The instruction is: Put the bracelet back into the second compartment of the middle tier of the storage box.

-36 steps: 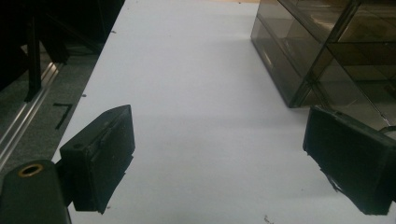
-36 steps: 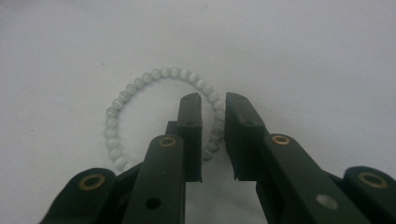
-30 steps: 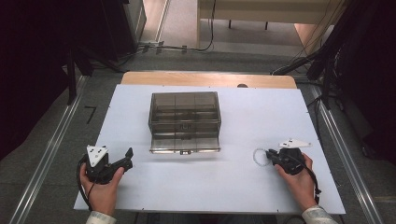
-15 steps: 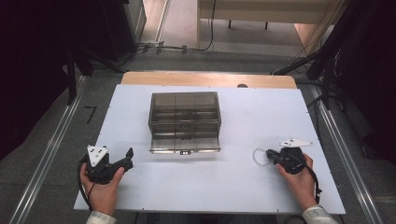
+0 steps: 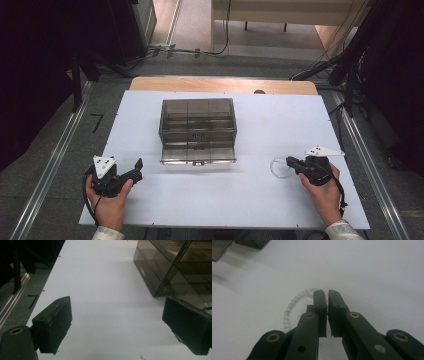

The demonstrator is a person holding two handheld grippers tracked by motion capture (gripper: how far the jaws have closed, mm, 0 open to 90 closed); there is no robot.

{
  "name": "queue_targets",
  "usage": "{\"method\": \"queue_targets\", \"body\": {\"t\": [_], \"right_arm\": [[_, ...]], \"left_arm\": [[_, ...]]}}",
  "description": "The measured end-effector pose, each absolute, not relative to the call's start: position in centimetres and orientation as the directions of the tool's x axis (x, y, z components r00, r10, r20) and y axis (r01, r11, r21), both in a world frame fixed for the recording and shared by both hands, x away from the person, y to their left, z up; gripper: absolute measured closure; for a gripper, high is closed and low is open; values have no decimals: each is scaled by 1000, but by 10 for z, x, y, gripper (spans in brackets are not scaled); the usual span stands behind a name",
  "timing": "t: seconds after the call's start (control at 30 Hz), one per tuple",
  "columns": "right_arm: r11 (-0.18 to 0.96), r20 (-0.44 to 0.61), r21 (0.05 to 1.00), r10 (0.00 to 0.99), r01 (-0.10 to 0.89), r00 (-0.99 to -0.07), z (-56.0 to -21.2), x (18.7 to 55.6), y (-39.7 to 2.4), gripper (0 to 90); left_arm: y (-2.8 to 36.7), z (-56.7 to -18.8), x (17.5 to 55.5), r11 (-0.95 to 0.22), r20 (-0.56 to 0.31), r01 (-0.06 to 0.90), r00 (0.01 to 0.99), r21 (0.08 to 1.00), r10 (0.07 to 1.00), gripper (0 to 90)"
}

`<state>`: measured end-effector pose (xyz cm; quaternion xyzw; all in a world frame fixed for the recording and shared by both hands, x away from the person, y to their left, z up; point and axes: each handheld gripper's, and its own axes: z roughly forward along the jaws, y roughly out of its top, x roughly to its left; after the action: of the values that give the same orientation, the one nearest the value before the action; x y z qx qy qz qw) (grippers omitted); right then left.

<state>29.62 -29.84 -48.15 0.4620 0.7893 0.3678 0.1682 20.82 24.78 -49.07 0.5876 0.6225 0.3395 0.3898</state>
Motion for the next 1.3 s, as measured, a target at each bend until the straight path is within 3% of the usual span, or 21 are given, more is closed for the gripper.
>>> {"method": "queue_targets", "body": {"t": [0.77, 1.3], "right_arm": [[304, 52, 815, 810, 493, -585, -443, 282, -274, 837], [310, 58, 833, 775, 459, -629, -437, 283, -245, 837]], "left_arm": [[246, -490, 209, 73, -86, 467, 6, 881, 996, 97], [246, -490, 209, 71, -85, 466, 8, 882, 996, 97]]}}
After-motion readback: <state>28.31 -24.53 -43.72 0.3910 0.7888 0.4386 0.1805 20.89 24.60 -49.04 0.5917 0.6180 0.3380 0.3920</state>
